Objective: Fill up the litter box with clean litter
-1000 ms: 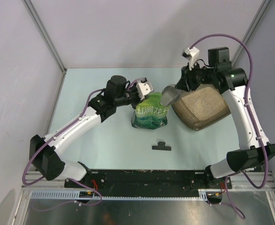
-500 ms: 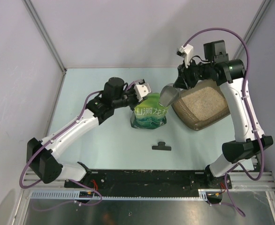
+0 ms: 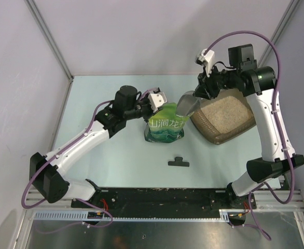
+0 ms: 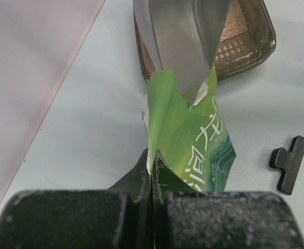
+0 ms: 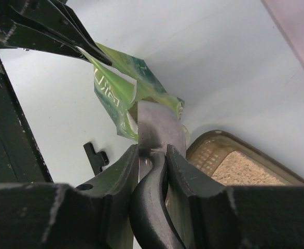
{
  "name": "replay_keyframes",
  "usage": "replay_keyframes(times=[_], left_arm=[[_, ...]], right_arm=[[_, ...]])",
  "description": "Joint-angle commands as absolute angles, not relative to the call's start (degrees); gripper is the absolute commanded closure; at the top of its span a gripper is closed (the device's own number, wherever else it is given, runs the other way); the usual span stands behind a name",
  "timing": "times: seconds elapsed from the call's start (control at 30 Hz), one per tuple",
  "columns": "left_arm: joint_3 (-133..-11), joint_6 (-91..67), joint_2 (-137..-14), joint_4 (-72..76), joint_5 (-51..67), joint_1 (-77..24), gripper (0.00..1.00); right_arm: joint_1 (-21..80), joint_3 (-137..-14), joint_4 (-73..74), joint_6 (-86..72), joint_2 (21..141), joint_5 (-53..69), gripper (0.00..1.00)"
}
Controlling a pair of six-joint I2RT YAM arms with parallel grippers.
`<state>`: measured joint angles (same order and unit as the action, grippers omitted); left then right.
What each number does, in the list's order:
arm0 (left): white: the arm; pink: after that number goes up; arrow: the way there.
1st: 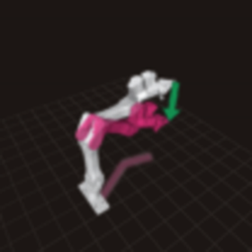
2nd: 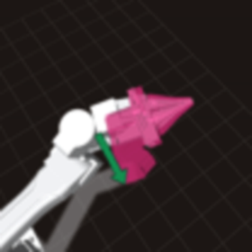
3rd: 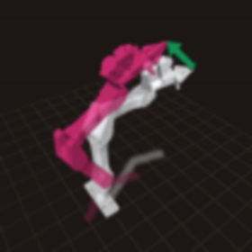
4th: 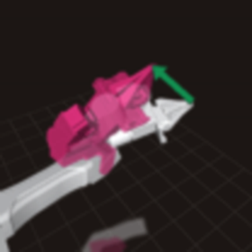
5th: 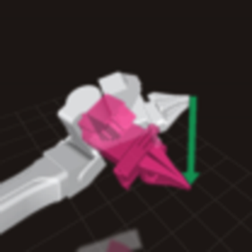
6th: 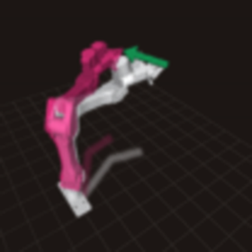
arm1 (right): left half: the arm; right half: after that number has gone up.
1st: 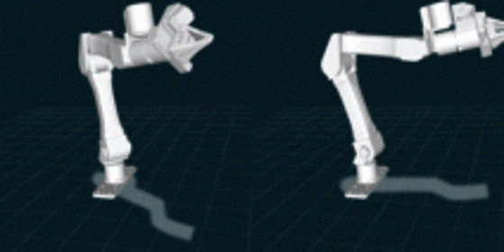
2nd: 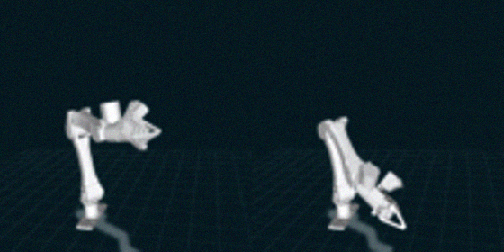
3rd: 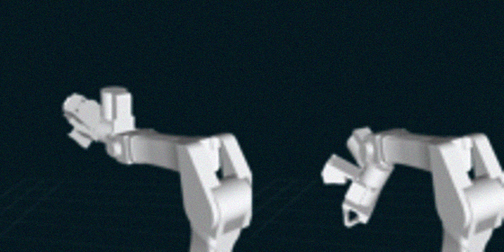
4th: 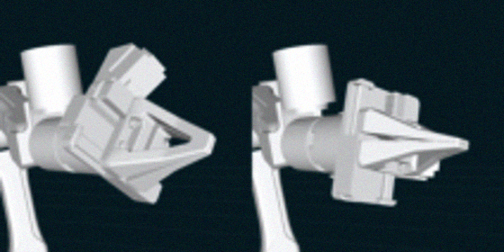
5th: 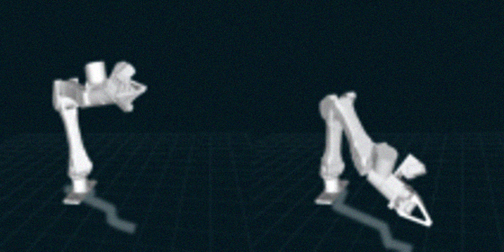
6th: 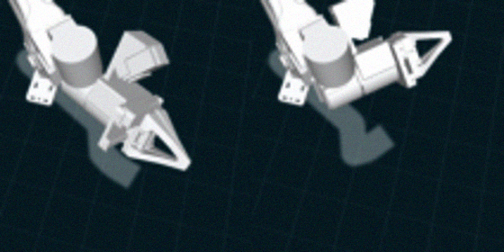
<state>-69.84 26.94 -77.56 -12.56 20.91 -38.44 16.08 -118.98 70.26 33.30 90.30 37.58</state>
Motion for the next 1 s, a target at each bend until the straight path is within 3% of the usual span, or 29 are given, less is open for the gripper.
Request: replay_keyframes(times=[0.0, 0.17, 0.5, 0.6, 0.7, 0.83, 0.97], left_arm=[[-70.84, 25.58, -74.27, -8.44, 20.04, -37.97, 1.00], [-71.19, 25.58, -74.36, -8.35, 20.04, -37.97, 1.00], [-71.90, 25.14, -74.44, -8.35, 20.65, -37.97, 1.00], [-71.98, 24.18, -74.09, -8.44, 20.83, -38.06, 1.00], [-72.25, 22.59, -73.92, -8.35, 20.83, -37.97, 1.00], [-72.86, 20.22, -73.92, -8.26, 21.01, -37.97, 1.00], [-73.39, 16.80, -73.83, -7.47, 21.09, -38.06, 1.00]], right_arm=[[16.35, -123.75, 70.31, 37.00, 87.63, 38.68, 1.00], [16.52, -121.39, 69.96, 39.72, 87.02, 37.36, 1.00], [20.03, -104.07, 60.92, 43.16, 82.44, 30.86, 1.00], [23.81, -103.53, 57.84, 37.46, 83.14, 25.67, 1.00], [26.19, -105.45, 55.19, 19.74, 86.03, 16.11, 1.00], [24.35, -109.34, 63.10, -4.43, 91.05, 7.40, 1.00], [25.39, -101.70, 60.56, -9.66, 88.33, 0.10, 1.00]])
